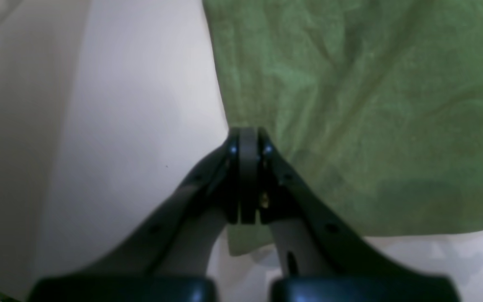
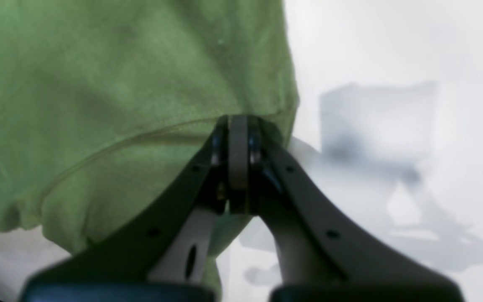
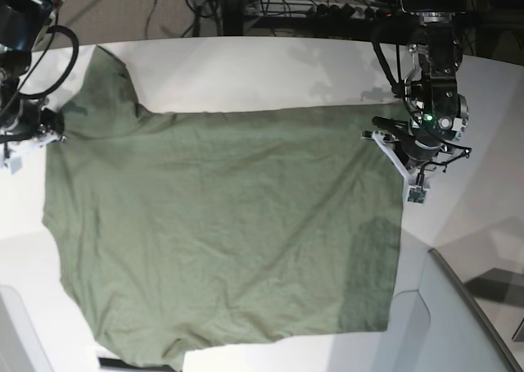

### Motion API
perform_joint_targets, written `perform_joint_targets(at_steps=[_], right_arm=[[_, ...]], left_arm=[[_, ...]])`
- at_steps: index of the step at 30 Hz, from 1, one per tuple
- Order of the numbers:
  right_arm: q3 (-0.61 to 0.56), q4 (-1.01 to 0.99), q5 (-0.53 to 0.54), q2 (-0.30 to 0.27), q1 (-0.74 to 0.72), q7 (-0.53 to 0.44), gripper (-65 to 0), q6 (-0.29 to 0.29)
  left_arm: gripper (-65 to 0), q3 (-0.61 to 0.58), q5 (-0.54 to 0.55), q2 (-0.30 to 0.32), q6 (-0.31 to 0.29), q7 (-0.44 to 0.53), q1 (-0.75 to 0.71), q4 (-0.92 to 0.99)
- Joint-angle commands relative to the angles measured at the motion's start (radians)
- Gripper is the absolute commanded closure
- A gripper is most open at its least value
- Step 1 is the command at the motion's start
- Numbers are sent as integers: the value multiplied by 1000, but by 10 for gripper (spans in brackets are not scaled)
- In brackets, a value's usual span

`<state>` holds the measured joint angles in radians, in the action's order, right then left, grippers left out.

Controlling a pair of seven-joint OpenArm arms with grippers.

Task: Layout the t-shirt on the table in an organized manner, then fold the t-shirt properly
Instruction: 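Hold the shirt edge with both grippers and drag it toward the robot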

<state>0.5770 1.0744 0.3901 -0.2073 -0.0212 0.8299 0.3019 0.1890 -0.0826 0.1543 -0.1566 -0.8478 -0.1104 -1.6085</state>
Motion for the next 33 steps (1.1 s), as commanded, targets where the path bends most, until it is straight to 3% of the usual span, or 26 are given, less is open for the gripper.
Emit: perform_joint_targets(at_steps=[1,5,10,20,26,30,33], right_arm=[[5,3,-53,-17,5,21,0,-42],[5,5,-53,-17,20,-8,0,-89],[5,66,-53,-17,57,-27,0,-158],[4,241,-52,-2,109,-22,0,-166],[1,507,-49,44,174,13,0,-160],[-2,631,-49,116,217,124,0,-158],[-55,705,-49,182,264,148,0,-158]], left_arm=[[0,4,-12,8,7,23,15,0],[0,0,-13,8,9,106,11,56],[0,-4,-9,6,9,124,11,109],[0,-9,-3,3,9,124,11,30],[0,-96,-1,-23,7,124,-15,37],[0,-135,-1,-23,7,126,-30,75],[0,-133,-1,-20,7,127,-28,107]])
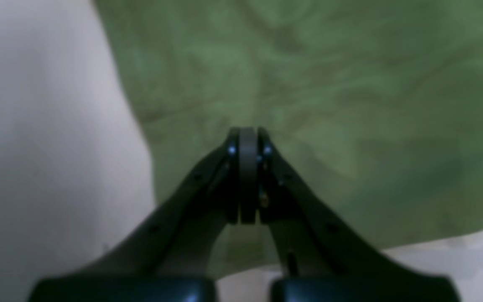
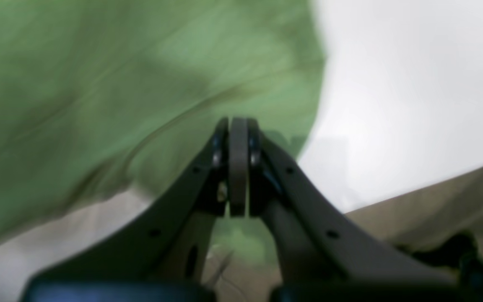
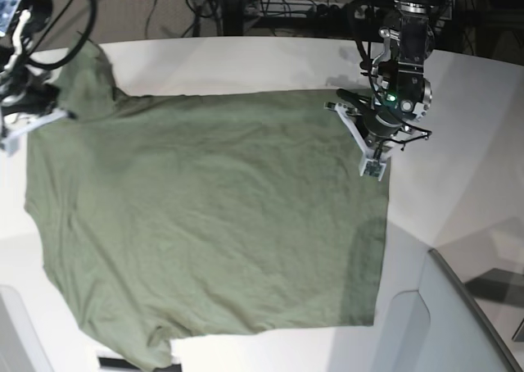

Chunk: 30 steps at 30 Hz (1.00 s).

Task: Layout the t-shirt on the table in an organized manner, then fold the t-shirt properly
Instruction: 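Hold the shirt edge with both grippers and drag it toward the robot, then pull the shirt edge outward with both grippers to smooth it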

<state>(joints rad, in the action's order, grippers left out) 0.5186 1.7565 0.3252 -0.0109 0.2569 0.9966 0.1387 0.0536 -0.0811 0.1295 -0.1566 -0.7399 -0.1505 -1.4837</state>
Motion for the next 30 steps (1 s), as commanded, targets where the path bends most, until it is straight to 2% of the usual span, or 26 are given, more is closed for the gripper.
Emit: perform_joint_targets(at_steps=[1,7,9,14,17,25,28,30], right_arm=[[-33,44,16,-7,9,-17,0,5],[-285,136,12,4,129,-20,-8,-1],[-337,145,10,4,149,-8,-8,-1],[-401,145,10,2,135,95,-9,-1],[-401,145,13,2,129,124,0,-1],[-394,141,12,4,129,126,-8,-3],[-317,141,12,9,127,127,-11,-3],[-280,141,12,9,126,127,-44,-3]], left_arm=[[0,2,-3,6,7,26,12,-18],[0,5,-3,45,7,131,-37,-16],[0,5,-3,55,7,139,-54,-16],[0,5,-3,68,7,139,-77,-16],[0,5,-3,68,7,139,-77,-16],[0,5,-3,68,7,139,-74,-18],[0,5,-3,68,7,141,-76,-18],[0,5,-3,68,7,141,-76,-18]])
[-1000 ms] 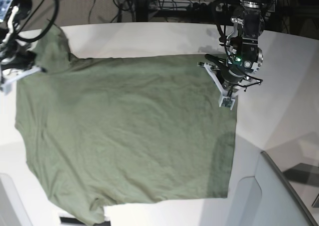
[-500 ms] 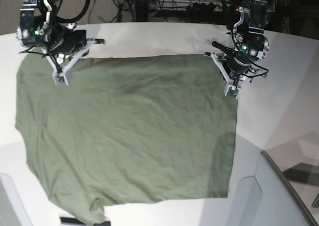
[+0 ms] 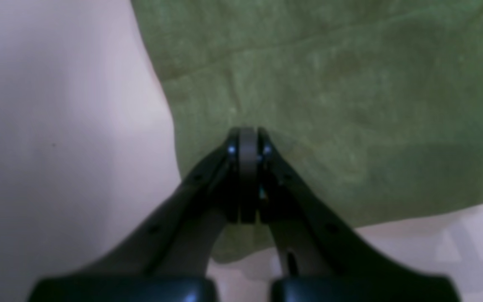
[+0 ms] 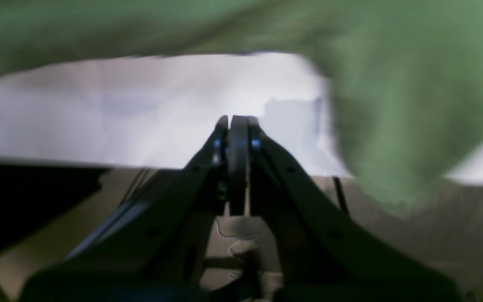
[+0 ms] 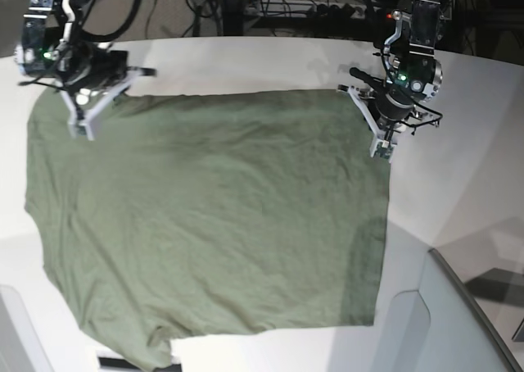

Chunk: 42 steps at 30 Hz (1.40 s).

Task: Layout the t-shirt on the table in an organized manner, then fold the t-shirt properly
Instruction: 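Pull the shirt edge outward with both grippers to smooth it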

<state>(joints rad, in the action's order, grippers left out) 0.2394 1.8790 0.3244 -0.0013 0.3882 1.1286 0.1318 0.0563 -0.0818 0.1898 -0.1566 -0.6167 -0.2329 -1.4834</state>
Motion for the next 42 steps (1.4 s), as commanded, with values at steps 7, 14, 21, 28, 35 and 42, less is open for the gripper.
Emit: perform_joint_targets(at_steps=[7,14,21,28,35,42], right_arm=[[100,18,12,-1,-7,-15,-308,4],[159,18,12,-7,19,-77,-278,6],[105,-26,11,-10,1,-88,-273,6],[105,-174,11,-142,-70,-235,-272,6],[107,-339,11,-223,-216,-266,-249,6],[105,-568,11,-254,-352,-267,-20,6]], left_arm=[[0,3,-2,7,7,17,8,-18],[0,3,-2,7,7,17,11,-18],[0,3,-2,6,7,17,11,-18],[0,3,-2,4,7,93,-7,-18],[0,3,84,-33,7,108,-3,-36],[0,3,173,-31,7,108,7,-36]])
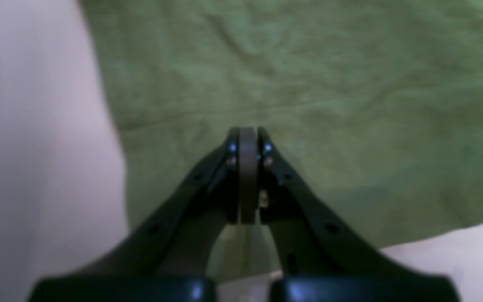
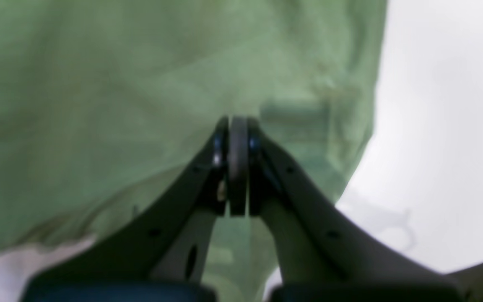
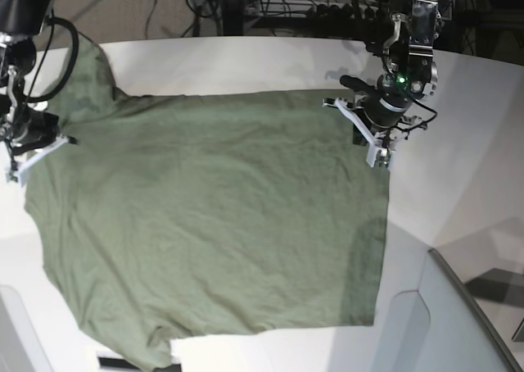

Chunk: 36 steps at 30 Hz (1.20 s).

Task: Layout the t-shirt on the table in an organized manner, then fold the t-shirt properly
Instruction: 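Pull the shirt edge outward with both grippers to smooth it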

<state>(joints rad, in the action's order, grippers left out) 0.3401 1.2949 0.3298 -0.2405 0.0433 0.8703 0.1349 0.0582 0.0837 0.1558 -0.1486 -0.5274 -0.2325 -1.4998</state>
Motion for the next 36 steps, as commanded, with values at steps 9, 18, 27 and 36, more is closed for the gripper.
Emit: perform_joint_targets(at_steps=[9,18,27,36], right_arm=[[3,74,5,-33,63,-56,0,6],[-3,260,5,-32,186,-155,-2,7],[-5,378,7,26,295,-158,-2,7],[0,299,5,-44,183,-136,-2,7]], left_arm=[[0,59,15,3,-1,20,-81,-126],[0,118,15,3,-3,22,-176,-285],[0,119,11,28,-3,212,-351,-344],[0,98,15,64,-3,270,-241,-249]])
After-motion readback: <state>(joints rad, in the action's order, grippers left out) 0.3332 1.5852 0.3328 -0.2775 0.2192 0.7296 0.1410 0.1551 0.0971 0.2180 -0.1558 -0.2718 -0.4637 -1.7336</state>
